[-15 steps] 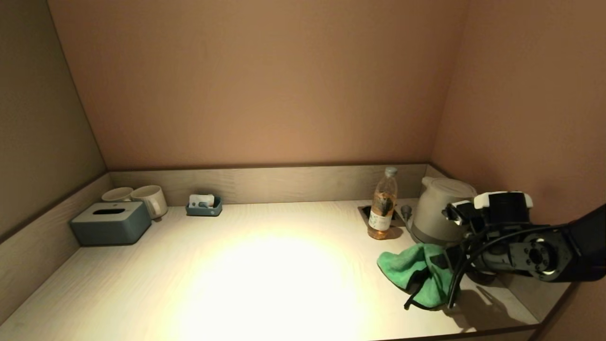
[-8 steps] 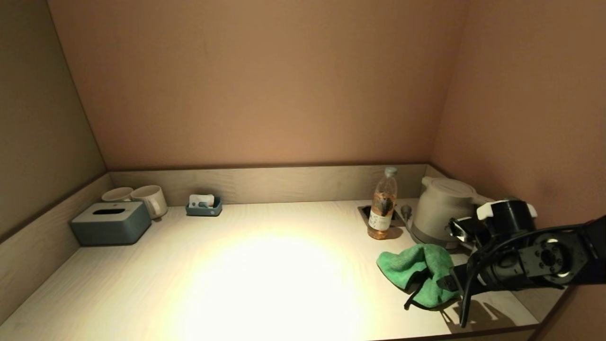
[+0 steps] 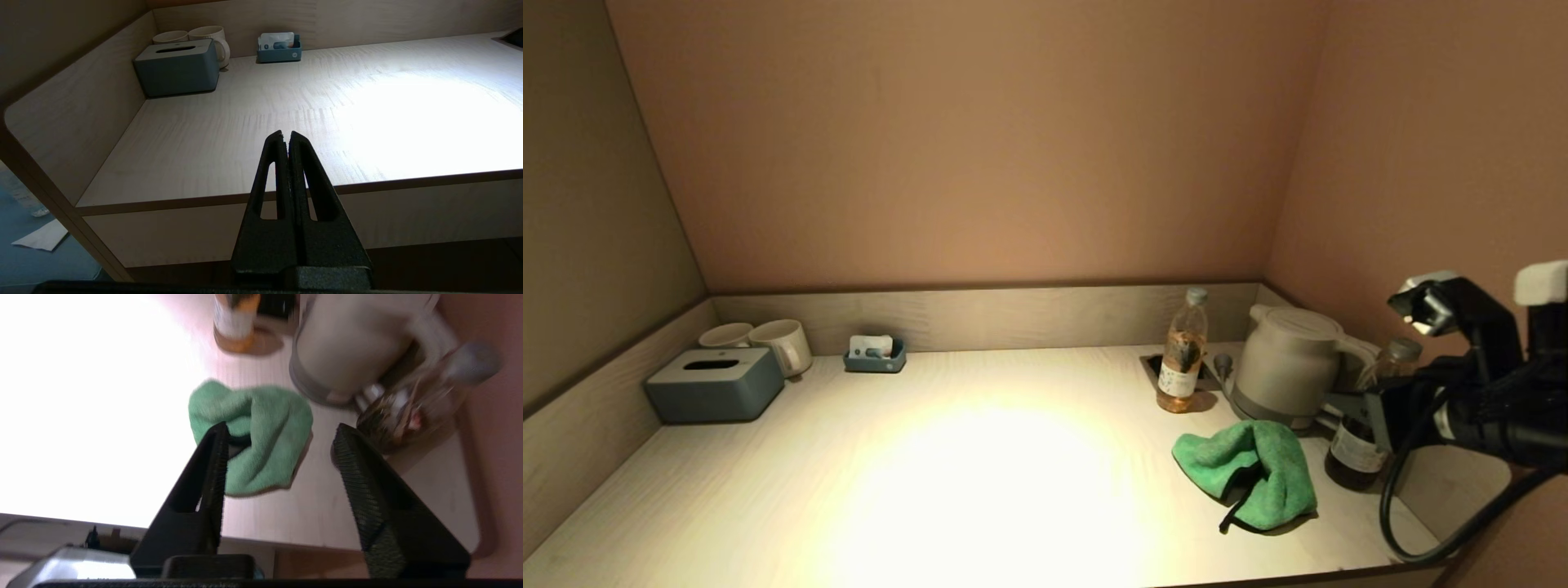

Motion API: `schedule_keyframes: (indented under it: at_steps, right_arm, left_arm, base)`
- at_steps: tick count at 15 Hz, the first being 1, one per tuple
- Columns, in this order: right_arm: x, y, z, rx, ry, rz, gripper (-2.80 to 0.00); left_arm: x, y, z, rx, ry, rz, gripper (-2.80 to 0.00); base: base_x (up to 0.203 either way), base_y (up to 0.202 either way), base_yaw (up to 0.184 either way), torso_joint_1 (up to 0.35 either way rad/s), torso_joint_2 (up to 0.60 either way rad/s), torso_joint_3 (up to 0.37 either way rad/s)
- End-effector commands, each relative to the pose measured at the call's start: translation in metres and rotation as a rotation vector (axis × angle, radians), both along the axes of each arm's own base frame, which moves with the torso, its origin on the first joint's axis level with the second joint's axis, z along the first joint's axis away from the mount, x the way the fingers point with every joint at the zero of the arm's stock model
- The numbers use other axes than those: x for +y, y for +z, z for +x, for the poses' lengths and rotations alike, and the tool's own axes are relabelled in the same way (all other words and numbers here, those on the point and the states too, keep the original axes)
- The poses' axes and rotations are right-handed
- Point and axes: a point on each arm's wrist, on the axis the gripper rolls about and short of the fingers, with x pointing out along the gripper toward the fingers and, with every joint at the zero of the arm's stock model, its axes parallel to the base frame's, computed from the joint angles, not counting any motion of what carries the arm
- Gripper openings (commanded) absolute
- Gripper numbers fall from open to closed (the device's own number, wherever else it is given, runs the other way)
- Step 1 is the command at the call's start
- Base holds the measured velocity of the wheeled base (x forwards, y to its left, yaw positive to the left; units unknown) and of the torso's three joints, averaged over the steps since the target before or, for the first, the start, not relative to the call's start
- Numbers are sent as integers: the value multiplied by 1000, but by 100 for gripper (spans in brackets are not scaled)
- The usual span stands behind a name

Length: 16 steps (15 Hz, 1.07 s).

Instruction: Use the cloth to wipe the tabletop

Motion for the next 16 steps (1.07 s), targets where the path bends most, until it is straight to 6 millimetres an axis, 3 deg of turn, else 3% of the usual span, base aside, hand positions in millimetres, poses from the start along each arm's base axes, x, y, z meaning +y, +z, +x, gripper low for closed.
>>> schedule_keyframes:
  at_steps: [1,4,8,13,16]
  right_arm:
    - [2,39,-20,-292,33,3,-280]
    - [3,64,-44,-473,5,21,-280]
    - [6,75,-88,-578,-43,57,-280]
    - [11,66,-162,-682,-54,59,-280]
    - [15,48,-209,-691,-40,66,-280]
  left_arm:
    - [0,0,0,0,0,0,-280]
    - [0,0,0,0,0,0,-280]
    - [0,0,0,0,0,0,-280]
    - [0,0,0,0,0,0,-280]
    - [0,0,0,0,0,0,-280]
  base:
    - [0,0,0,0,0,0]
    - [0,0,0,0,0,0]
    - [0,0,0,0,0,0]
    - [0,0,0,0,0,0]
    - [0,0,0,0,0,0]
